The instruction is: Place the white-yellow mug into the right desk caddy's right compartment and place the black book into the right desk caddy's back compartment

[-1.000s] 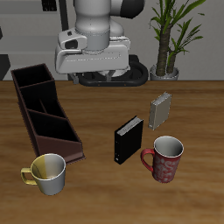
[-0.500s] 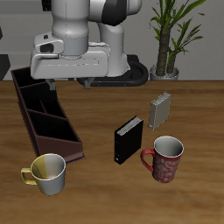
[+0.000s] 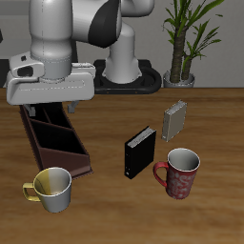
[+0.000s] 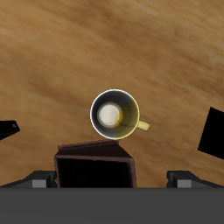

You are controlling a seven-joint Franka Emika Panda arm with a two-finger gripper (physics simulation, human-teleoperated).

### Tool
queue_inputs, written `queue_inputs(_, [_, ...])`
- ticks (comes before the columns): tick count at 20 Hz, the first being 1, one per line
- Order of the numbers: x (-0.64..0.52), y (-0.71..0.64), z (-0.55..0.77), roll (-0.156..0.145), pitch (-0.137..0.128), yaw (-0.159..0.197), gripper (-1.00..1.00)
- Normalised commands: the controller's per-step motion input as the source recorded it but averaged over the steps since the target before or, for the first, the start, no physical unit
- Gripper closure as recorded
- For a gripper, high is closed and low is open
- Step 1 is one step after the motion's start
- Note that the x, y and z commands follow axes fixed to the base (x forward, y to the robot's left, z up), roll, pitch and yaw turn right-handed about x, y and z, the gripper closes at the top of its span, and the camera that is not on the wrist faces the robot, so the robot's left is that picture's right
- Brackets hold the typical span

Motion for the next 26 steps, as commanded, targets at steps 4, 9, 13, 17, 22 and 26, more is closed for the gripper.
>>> queue_inputs(4, [0.17,-0.09,-0.26,-0.022,-0.03,0.054,-1.0])
queue_inputs(9, [0.14,0.22,-0.24,0.029,-0.037,0.097,-1.0])
queue_inputs(13, [0.18,0.0,-0.35,0.0,-0.008,0.137,-1.0])
queue_inputs(17, [0.07,-0.12,-0.22,-0.019,-0.018,0.078,-1.0])
queue_inputs(22, [0.05,0.1,-0.29,0.012,0.013,0.117,-1.0])
queue_inputs(26, [0.04,0.09,-0.38,0.012,0.017,0.062,-1.0])
